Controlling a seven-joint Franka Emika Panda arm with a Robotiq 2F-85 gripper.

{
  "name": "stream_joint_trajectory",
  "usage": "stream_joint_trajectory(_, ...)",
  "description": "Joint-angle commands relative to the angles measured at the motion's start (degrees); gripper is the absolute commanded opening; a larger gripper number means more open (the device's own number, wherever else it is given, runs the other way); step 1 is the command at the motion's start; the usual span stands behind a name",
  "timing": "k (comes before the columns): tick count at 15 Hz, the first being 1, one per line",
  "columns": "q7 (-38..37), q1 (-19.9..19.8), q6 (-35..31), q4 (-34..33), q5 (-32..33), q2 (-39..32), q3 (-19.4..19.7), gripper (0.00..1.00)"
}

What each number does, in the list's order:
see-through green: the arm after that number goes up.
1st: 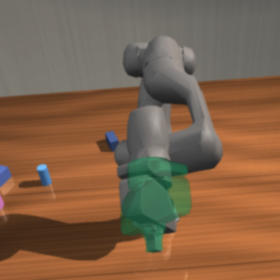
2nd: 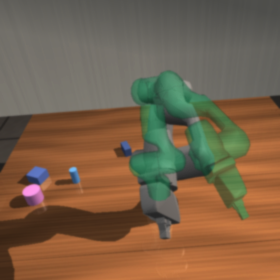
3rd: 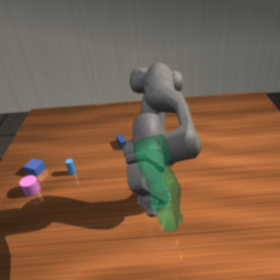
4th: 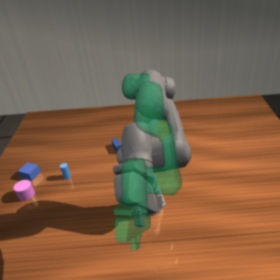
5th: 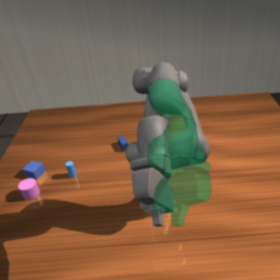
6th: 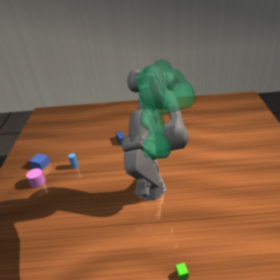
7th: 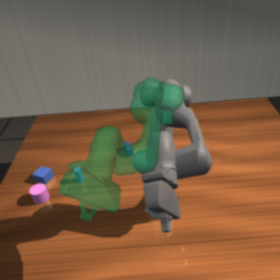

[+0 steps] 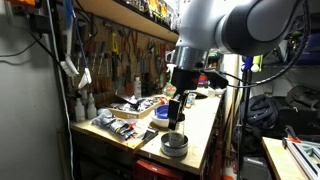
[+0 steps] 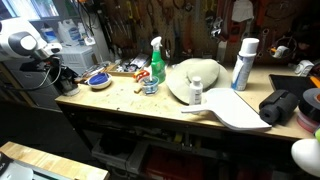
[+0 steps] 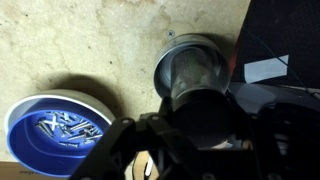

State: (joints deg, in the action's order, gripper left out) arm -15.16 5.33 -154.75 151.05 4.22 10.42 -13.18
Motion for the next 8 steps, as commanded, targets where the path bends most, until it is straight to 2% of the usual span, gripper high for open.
stream_joint_trajectory(1, 0.82, 0.13, 4.22, -3.11, -3.45, 2.92, 2.8, 0.29)
stream_joint_trajectory(5, 0.4, -1.83, 9.13, -8.42, -4.92, 3.72, 6.12, 0.29)
stream_joint_trajectory(8, -6.04, -4.92, 5.95, -11.31, -4.5, 2.6, 7.18, 0.29)
